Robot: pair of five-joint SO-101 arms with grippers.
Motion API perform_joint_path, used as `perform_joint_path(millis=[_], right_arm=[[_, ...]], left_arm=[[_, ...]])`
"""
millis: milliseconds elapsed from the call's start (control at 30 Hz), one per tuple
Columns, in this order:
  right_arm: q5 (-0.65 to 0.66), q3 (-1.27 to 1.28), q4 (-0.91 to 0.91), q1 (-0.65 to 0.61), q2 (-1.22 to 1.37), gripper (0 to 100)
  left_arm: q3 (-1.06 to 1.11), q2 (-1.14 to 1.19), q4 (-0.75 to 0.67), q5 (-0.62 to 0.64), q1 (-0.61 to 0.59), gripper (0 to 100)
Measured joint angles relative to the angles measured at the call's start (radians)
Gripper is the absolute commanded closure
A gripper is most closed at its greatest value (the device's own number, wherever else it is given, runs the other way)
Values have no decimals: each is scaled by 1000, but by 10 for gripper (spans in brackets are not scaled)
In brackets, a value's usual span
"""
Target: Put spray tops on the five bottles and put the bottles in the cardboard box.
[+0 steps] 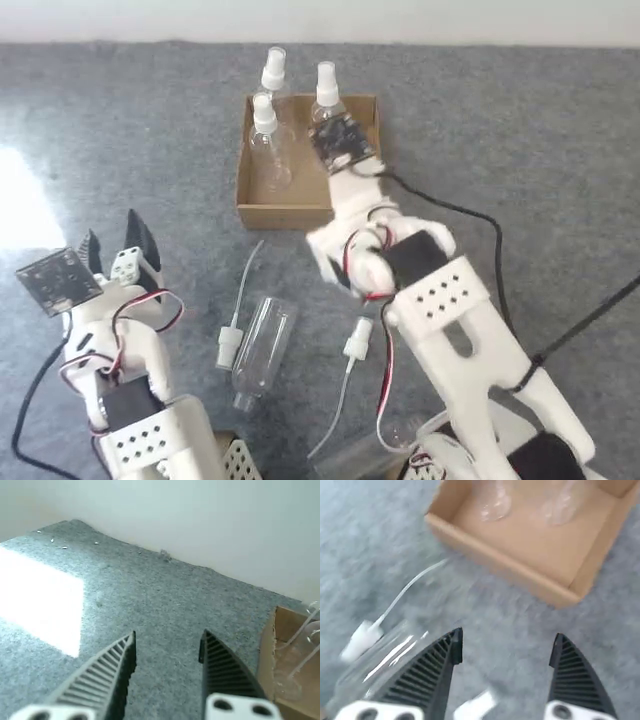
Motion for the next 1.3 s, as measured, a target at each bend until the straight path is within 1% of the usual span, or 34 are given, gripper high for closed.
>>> perform_joint_path(millis=[33,100,167,233,300,400,467,600,700,833,967,1100,1200,1300], right_arm=[[-2,0,23,-20,-12,745],[-54,0,44,-78,-31,745],[-104,0,48,-143,-32,746],[-124,0,43,-206,-32,748],[-133,20,-8,-264,-29,793],[-135,101,-138,-308,0,911],[-135,138,-236,-315,34,962],[-135,183,-413,-319,86,967],[-135,187,-486,-334,147,967],[-118,187,-542,-341,267,967],[-48,187,-552,-333,358,967],[38,187,-542,-265,381,967],[109,187,-468,-216,381,967],[164,187,-356,-181,381,967]], left_arm=[[0,0,0,3,-9,801],[0,0,0,28,-25,801],[0,0,0,37,-34,801],[0,0,0,37,-31,801],[0,0,0,37,-31,801],[0,0,0,37,-35,801],[0,0,0,37,-32,801],[0,0,0,37,-34,801],[0,0,0,37,-32,801],[0,0,0,37,-32,801],[0,0,0,37,-32,801],[0,0,0,37,-32,801],[0,0,0,37,-32,800],[0,0,0,37,-32,800]])
